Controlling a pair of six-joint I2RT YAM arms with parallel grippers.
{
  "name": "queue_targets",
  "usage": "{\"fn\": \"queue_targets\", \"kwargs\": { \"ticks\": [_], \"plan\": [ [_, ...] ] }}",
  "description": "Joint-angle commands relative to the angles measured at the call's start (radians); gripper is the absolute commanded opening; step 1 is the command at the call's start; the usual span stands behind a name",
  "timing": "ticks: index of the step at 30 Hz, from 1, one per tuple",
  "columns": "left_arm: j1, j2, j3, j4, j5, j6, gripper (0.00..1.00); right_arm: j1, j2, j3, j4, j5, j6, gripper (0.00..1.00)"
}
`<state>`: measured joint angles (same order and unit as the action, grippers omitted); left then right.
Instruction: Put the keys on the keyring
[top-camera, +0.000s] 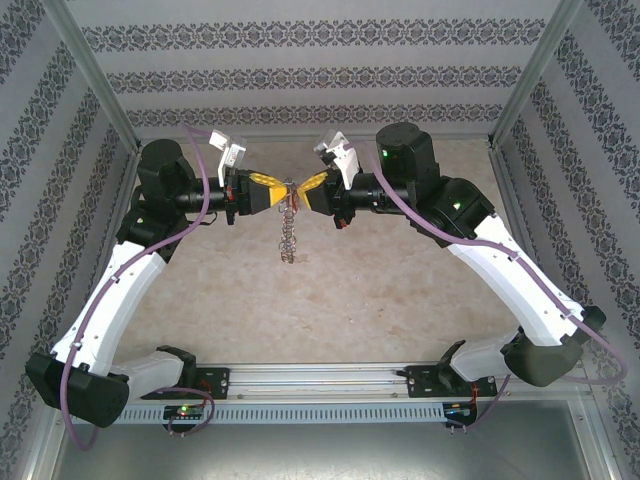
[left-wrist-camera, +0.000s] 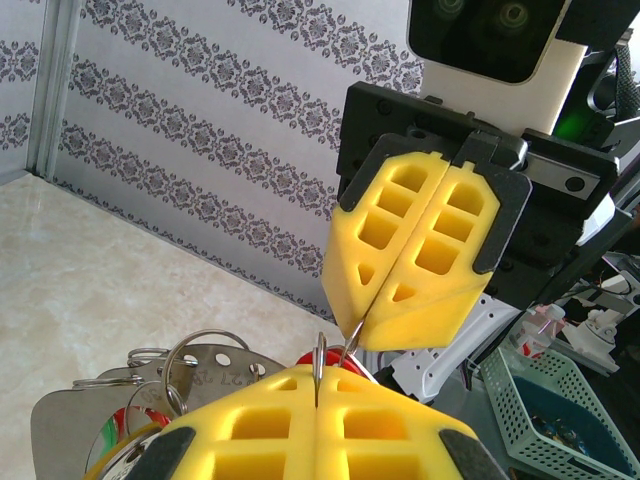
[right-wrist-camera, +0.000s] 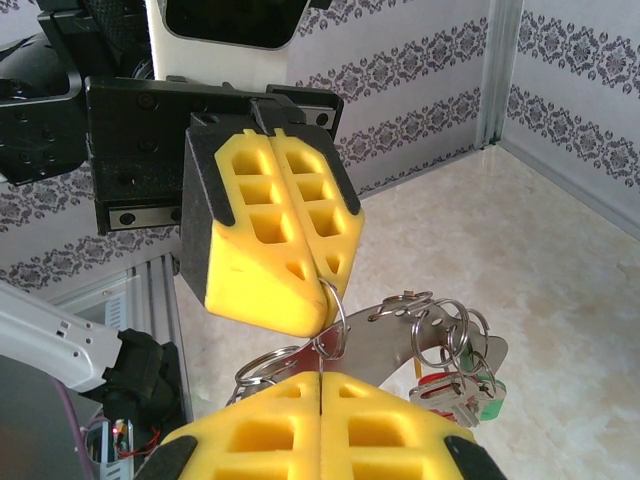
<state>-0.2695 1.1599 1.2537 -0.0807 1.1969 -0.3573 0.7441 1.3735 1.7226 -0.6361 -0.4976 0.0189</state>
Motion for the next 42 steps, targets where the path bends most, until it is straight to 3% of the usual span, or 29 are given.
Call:
{"fn": "queue_targets", "kwargs": {
  "ticks": [1,42],
  "plan": [
    [-0.01,-0.011,0.039,0.039,0.018,-0.006,0.0,0.004,-0.019,-0.009,0.033,-0.001,-0.005,0.0],
    [-0.01,-0.009,0.041,0.039,0.019,-0.006,0.0,0.0,0.012,-0.001,0.058,0.014,0.002,0.0]
  ]
}}
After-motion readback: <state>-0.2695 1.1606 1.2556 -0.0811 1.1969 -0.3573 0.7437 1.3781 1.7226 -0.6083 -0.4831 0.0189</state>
